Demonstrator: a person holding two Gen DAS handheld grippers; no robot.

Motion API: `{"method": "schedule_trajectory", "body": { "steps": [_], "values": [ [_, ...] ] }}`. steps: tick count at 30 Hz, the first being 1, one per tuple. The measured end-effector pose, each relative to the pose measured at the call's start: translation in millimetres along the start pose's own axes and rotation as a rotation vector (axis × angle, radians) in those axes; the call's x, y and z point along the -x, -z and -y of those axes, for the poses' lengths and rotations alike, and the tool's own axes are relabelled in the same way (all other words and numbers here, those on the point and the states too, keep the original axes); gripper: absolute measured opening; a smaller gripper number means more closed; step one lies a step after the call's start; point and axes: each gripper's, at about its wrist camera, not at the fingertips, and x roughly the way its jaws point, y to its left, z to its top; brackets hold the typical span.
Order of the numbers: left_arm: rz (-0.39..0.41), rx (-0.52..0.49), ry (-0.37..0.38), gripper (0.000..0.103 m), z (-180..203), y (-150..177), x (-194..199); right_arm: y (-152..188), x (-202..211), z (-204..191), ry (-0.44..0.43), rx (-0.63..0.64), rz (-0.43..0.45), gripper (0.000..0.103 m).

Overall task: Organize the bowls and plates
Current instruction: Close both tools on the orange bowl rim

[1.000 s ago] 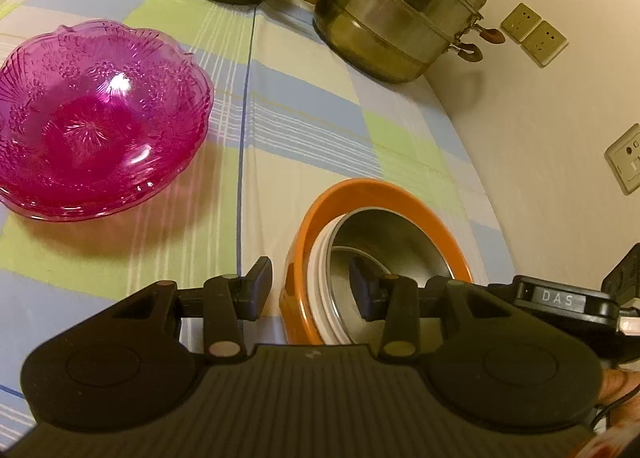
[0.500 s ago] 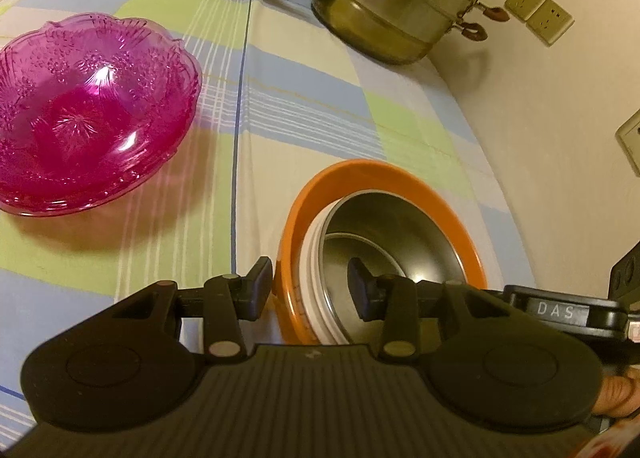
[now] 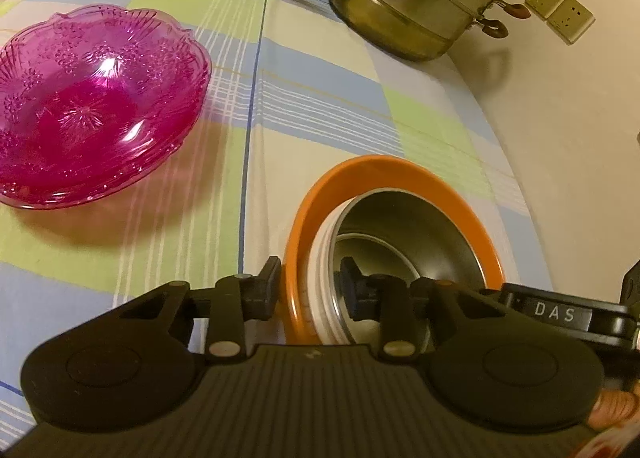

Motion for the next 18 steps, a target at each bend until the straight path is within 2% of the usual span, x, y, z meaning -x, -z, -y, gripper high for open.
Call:
{"method": "schedule_trajectory", "body": {
  "steps": [8,18],
  "values": [
    [0.011,0.021,0.003,0.024,-3,2,3,2,-1,-10,0.004,0.053,0.008,0.032],
    [0.012,0.011,0.001,0.024,-1,3,3,4,-1,-12,0.021,0.08,0.006,0.031]
  ]
}}
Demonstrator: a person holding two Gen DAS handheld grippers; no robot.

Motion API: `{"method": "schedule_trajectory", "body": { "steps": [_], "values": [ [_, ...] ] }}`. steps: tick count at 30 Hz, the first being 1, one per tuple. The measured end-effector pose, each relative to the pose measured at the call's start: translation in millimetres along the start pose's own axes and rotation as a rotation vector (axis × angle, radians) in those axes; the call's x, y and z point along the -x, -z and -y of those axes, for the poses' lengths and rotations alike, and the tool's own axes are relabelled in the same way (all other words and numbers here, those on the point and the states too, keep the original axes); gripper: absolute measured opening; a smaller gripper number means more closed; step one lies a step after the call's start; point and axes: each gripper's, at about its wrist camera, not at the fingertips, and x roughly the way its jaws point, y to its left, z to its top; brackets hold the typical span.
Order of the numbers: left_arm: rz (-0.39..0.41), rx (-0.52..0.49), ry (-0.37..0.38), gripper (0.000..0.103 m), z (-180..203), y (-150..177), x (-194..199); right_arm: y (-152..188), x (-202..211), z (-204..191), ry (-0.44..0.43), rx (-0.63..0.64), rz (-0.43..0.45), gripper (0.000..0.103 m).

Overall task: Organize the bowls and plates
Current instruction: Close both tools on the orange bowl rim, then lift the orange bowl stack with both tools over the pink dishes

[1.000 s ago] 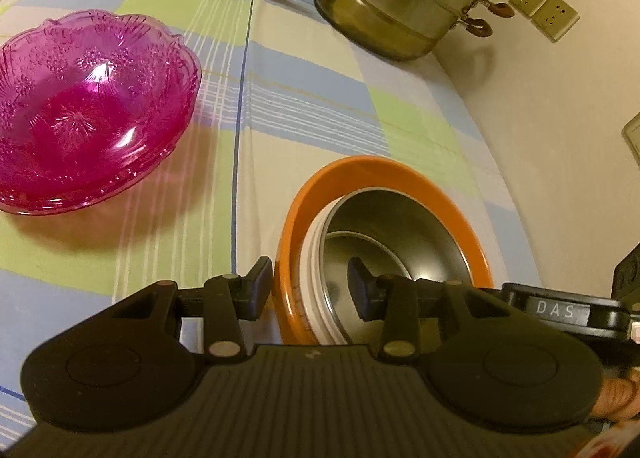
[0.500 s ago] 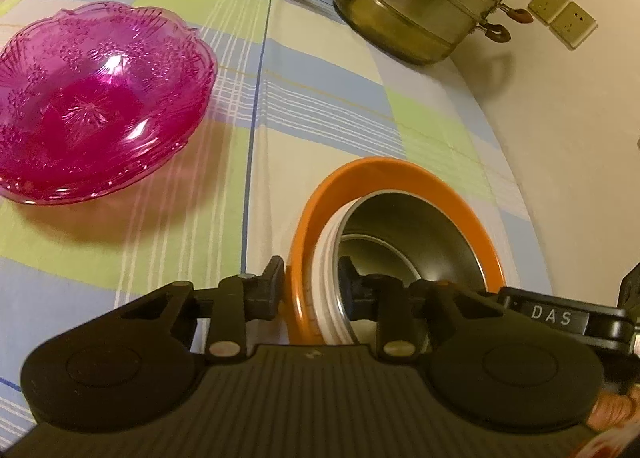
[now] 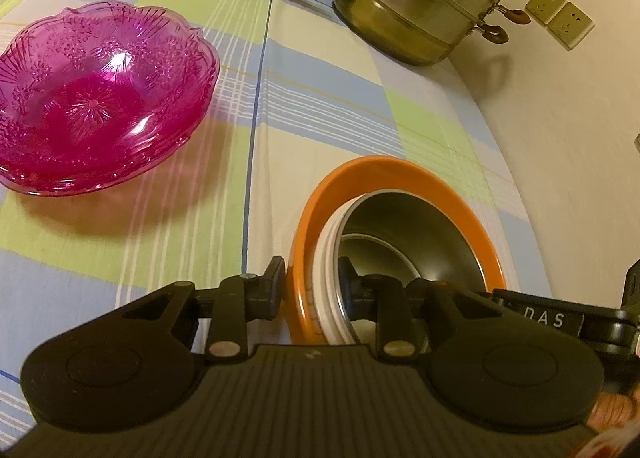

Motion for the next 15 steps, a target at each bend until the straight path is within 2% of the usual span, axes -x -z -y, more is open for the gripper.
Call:
{"method": "schedule_trajectory", "body": {
  "steps": [15],
  "values": [
    [-0.005,0.002,0.01,0.024,-1.4,0.2,0.5,-1.4,3.4,-0.7,0.008,0.0,-0.003,0.03]
  ]
}}
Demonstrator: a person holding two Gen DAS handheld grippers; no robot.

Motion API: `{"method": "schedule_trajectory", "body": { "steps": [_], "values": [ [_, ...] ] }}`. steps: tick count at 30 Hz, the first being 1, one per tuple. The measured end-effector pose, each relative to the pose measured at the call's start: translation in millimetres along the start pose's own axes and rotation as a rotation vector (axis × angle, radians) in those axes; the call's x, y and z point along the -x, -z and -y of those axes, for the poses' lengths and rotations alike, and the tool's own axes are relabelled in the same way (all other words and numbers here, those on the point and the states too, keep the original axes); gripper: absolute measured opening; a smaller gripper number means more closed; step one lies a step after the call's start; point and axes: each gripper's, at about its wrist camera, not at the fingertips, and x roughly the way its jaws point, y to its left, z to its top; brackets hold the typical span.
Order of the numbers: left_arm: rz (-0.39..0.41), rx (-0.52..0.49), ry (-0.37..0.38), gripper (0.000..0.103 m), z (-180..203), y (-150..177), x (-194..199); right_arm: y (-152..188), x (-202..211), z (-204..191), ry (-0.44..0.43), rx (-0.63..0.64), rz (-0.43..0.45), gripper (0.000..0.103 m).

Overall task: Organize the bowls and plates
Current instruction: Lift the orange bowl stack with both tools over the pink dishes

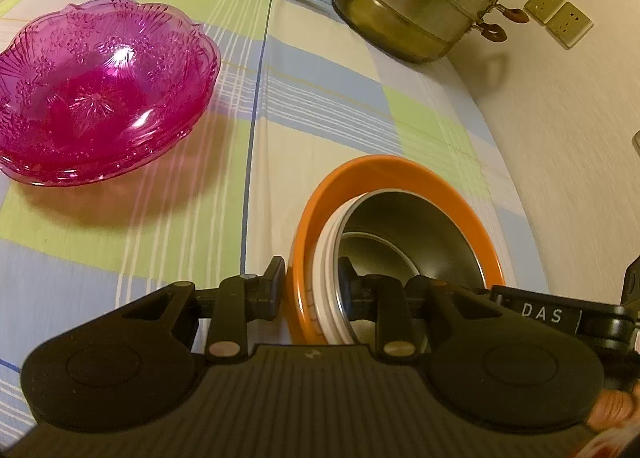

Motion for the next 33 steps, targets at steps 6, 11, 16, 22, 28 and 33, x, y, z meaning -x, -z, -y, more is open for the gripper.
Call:
{"method": "schedule_trajectory", "body": {
  "steps": [6,11,16,22,28,33],
  "values": [
    [0.028,-0.01,0.008,0.024,2,-2,10,-3,8,-7,-0.008,0.0,0.023,0.029],
    [0.058,-0.016,0.006,0.024,1,-11,25,-10,14,-23,-0.019,0.016,0.043,0.029],
    [0.089,-0.006,-0.007,0.024,-5,-25,44,-18,16,-46,-0.042,0.041,0.06,0.029],
    [0.122,-0.007,-0.043,0.024,-15,-41,65,-26,11,-71,-0.085,0.062,0.063,0.029],
    [0.154,0.012,-0.079,0.024,-31,-54,84,-31,0,-100,-0.123,0.077,0.057,0.029],
    [0.184,0.047,-0.091,0.023,-53,-66,98,-40,-15,-124,-0.16,0.107,0.047,0.029]
  ]
}}
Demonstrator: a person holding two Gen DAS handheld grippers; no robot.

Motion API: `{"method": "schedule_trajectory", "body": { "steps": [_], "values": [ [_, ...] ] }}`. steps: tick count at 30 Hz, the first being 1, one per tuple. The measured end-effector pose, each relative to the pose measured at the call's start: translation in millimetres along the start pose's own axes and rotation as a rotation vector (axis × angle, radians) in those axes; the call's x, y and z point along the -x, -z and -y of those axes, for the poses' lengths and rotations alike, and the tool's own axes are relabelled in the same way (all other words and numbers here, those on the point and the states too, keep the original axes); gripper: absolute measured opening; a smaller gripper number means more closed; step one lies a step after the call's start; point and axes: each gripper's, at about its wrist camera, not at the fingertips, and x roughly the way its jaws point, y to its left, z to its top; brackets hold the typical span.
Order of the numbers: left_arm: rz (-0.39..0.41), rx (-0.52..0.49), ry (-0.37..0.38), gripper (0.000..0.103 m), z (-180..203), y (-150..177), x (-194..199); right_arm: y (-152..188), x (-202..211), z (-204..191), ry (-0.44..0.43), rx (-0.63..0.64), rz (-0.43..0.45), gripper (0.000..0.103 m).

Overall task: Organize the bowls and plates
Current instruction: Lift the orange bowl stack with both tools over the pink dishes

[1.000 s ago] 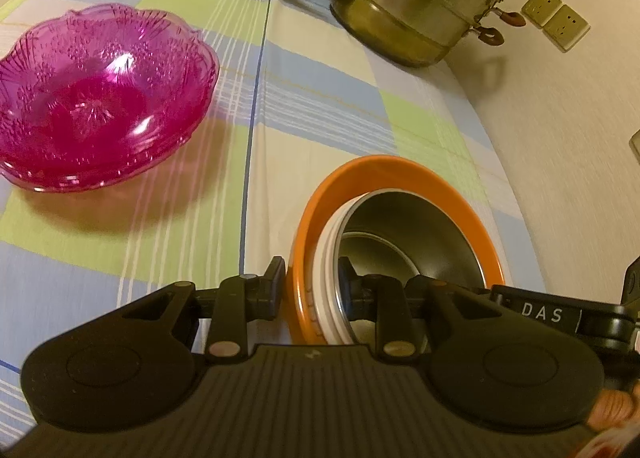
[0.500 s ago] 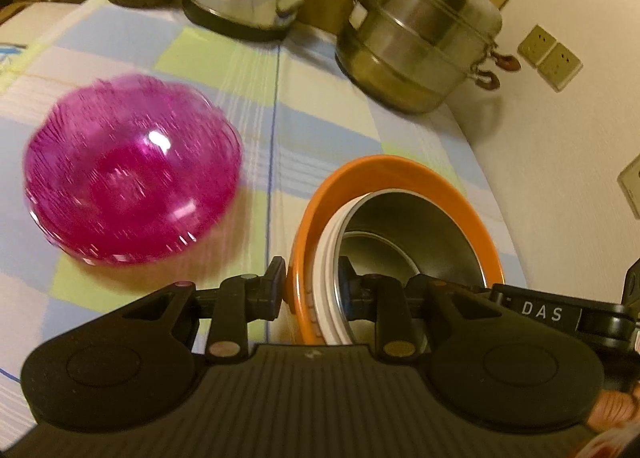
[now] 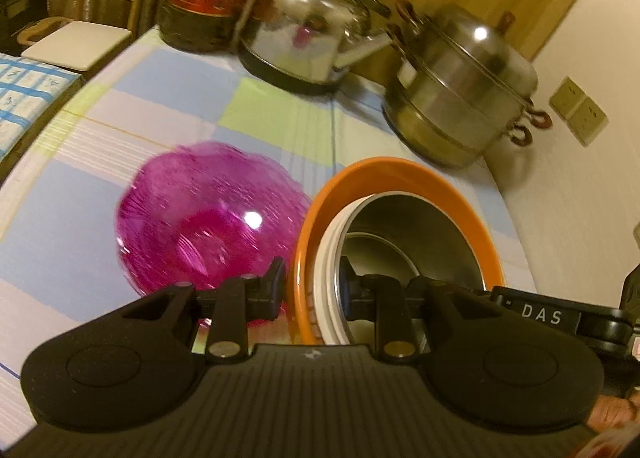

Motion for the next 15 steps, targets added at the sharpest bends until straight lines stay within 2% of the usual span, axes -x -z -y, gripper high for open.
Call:
{"method": "schedule_trajectory", "body": {
  "steps": [15],
  "values": [
    [0.05,0.078,-0.035,0.023,-54,-29,-15,-22,-64,-32,-0.027,0.071,-0.067,0.029]
  ]
}}
